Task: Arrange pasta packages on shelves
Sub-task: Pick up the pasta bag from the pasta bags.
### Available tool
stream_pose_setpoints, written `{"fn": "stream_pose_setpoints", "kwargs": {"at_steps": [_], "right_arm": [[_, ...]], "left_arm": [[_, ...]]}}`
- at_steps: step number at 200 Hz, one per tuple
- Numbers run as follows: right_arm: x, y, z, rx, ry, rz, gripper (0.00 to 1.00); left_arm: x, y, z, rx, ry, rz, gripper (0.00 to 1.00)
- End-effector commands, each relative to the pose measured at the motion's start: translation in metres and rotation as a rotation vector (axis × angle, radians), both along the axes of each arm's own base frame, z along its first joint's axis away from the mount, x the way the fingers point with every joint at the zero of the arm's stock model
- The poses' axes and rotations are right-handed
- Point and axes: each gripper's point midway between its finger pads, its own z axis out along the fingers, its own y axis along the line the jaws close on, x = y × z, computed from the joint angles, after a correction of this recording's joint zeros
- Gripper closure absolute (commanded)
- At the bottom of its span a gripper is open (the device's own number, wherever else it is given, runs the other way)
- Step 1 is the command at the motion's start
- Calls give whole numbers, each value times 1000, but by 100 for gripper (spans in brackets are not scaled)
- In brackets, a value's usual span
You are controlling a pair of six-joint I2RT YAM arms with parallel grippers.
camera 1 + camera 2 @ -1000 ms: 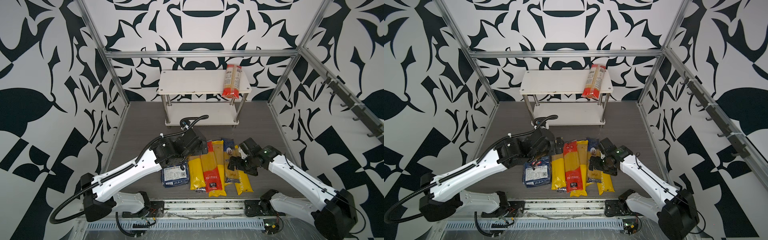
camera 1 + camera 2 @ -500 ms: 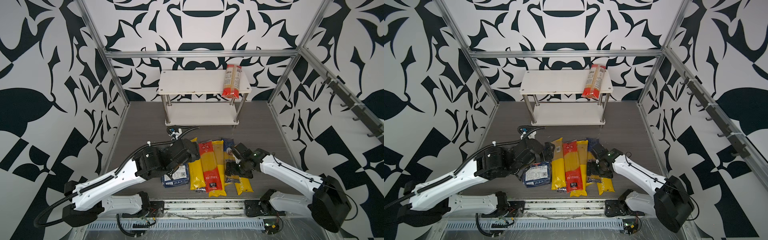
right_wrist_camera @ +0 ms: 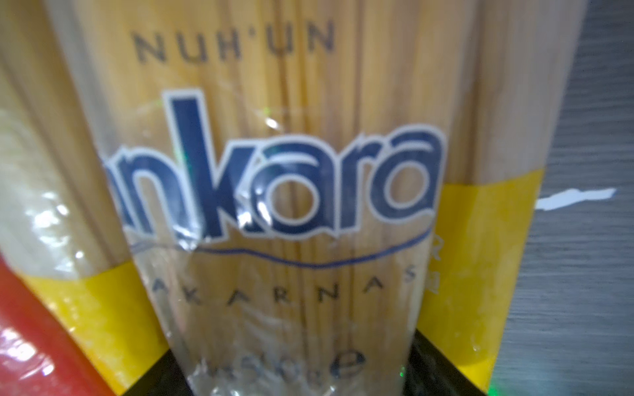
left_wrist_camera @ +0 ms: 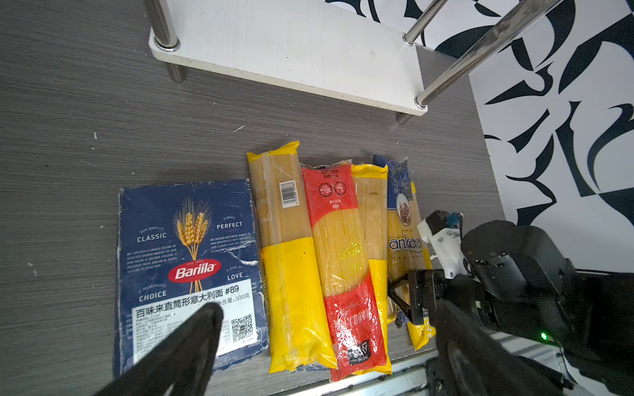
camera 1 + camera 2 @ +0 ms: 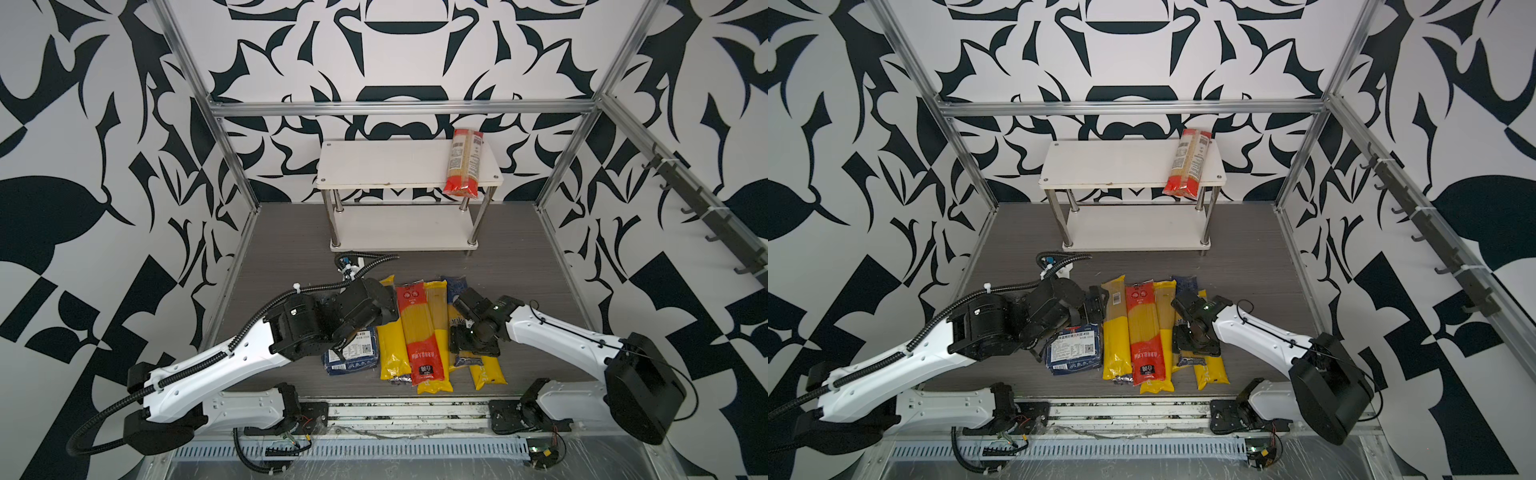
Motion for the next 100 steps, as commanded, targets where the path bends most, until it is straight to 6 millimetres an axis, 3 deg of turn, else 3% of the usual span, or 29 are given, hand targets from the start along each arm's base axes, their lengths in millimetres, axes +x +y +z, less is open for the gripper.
{"fn": "stream_pose_setpoints", "kwargs": {"at_steps": [1,20,72,100], "right_arm": [[6,6,-7,5,-13,-1,22],[5,6,-10,-1,-6,0,28],[1,12,-11,46,8,3,61],[-2,15,-2,99,-13,-12,70]], "left_arm": [[-1,15,0,8,-19,26,1],[-2,17,-1,5,-23,27,1],[0,17,2,14,-31,25,1],[1,16,3,25,-38,25,1]]}}
